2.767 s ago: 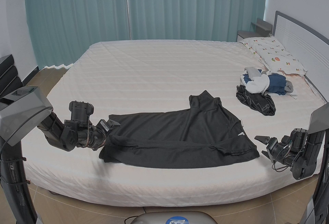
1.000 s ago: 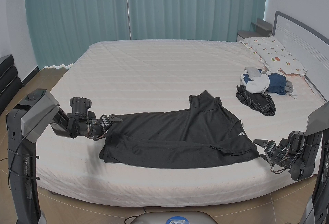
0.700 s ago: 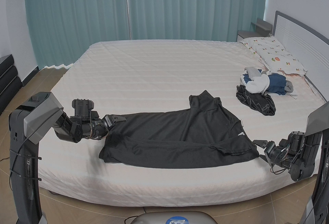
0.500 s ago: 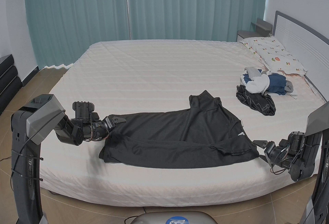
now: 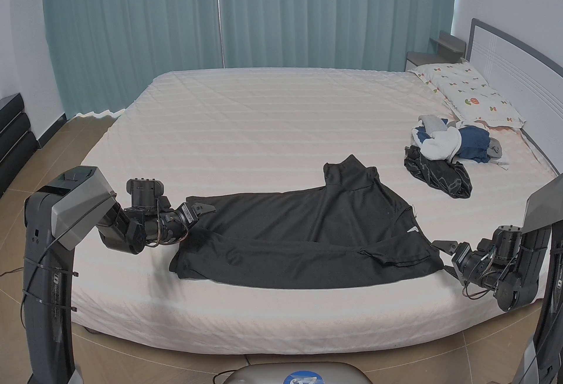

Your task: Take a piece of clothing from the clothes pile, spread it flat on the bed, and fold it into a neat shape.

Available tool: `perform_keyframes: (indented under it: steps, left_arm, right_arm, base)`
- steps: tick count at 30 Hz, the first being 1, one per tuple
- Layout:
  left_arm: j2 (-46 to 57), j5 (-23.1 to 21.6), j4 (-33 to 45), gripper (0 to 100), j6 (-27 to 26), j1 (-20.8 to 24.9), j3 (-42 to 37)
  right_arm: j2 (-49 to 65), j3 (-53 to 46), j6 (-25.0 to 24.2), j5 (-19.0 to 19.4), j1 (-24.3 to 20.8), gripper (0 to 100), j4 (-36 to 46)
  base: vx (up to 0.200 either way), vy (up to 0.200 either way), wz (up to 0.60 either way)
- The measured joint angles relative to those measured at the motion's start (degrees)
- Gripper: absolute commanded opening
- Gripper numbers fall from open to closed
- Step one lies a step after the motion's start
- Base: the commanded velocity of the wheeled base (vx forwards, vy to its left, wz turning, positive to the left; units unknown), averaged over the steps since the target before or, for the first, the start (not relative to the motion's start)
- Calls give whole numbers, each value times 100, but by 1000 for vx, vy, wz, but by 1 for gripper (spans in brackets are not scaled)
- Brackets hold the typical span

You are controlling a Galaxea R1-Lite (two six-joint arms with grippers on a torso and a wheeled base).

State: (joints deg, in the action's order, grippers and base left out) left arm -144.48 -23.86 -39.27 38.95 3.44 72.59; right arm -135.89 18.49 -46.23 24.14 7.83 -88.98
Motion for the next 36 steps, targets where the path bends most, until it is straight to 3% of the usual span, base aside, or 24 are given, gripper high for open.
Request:
perform_keyframes:
  steps: [1,12,18,30,36]
  left_arm:
    - [-4,0,-1,0,2,0,-20]
    - [0,-39,2,0,-37,13,-228]
    - [129,385,29,0,-96,15,-341]
    - [989,511,7,0,-85,11,-1320]
    - [1515,512,16,0,-77,6,-1686]
  right_arm:
    - [0,0,0,2,0,100,0]
    - [2,-6,-2,0,-2,100,2]
    - [9,27,77,-24,-2,100,0]
    - [308,228,440,-55,-249,100,29]
    - [422,525,690,-77,-445,100,552]
  base:
    - [0,0,0]
    - [0,0,0]
    - [0,0,0]
    - [0,0,0]
    - [0,0,0]
